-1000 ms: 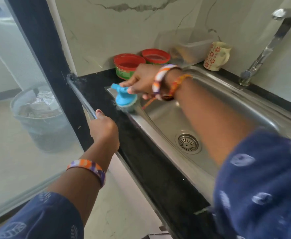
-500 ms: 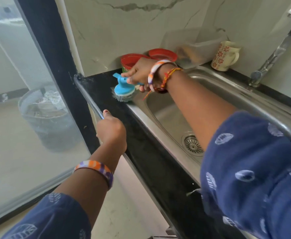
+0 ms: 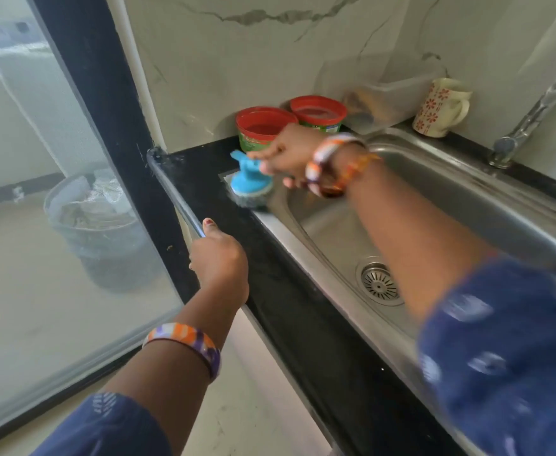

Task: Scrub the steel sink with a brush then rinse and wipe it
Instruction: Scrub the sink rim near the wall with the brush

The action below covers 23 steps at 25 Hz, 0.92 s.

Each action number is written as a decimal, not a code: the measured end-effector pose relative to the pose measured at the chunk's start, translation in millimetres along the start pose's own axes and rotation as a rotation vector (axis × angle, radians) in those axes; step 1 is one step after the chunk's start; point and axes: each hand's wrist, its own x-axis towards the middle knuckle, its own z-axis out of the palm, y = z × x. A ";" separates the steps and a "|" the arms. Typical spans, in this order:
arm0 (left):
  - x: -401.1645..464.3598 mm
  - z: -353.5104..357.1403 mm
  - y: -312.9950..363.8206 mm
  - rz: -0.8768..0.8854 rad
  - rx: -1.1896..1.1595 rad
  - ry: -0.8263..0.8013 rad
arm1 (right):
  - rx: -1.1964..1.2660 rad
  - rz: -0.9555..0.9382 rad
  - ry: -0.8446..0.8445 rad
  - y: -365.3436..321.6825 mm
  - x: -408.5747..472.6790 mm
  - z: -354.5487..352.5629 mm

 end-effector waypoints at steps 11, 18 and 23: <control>14.2 0.1 0.9 0.126 0.277 0.055 | 0.299 0.184 -0.359 66.3 -188.2 -23.4; 17.5 9.6 -3.2 0.679 0.914 0.084 | 0.213 -0.017 -0.136 77.9 -83.0 -19.8; 17.7 13.1 -3.8 0.825 1.129 0.092 | 0.180 0.042 -0.037 109.8 -21.0 -8.5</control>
